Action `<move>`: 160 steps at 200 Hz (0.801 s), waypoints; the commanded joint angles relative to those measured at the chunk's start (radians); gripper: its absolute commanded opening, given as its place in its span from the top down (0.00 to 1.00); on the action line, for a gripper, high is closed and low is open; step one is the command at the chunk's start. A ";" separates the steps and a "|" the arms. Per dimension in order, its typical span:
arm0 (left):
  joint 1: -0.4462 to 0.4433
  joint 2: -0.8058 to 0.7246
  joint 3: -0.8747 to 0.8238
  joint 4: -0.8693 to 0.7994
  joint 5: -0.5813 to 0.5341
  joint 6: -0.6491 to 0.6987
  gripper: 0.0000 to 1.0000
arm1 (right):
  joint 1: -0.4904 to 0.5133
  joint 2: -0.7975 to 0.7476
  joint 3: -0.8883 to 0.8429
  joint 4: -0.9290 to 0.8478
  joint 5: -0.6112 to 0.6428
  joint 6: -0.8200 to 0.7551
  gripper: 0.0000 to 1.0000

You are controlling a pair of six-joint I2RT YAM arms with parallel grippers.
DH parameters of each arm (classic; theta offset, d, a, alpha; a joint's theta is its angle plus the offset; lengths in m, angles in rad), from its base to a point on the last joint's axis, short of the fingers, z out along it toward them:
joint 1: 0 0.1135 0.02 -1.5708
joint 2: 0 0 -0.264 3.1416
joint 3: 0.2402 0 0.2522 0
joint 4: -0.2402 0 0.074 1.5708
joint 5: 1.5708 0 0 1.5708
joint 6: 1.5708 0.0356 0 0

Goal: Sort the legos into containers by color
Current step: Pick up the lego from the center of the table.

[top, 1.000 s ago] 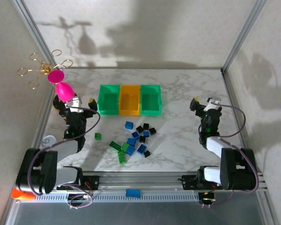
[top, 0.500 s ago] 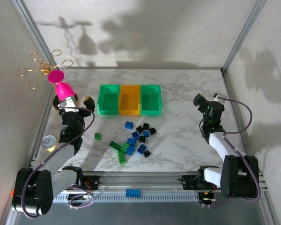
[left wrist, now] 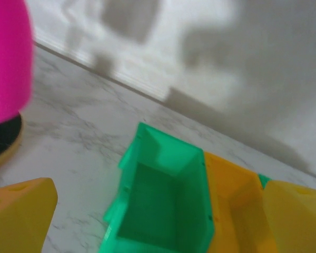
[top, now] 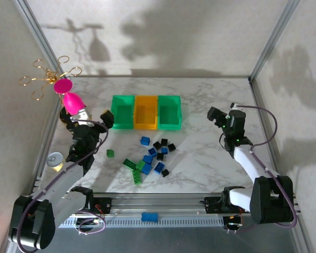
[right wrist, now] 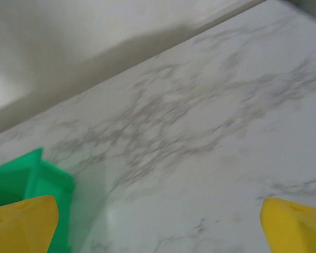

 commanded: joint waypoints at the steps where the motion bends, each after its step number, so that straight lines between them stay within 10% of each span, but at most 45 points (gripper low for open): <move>1: -0.072 0.003 0.047 -0.131 0.025 -0.015 0.01 | 0.070 0.026 0.064 -0.115 -0.075 -0.004 0.01; 160: -0.522 0.413 0.379 -0.646 -0.070 -0.059 0.11 | 0.564 -0.102 -0.037 -0.286 -0.065 0.194 0.01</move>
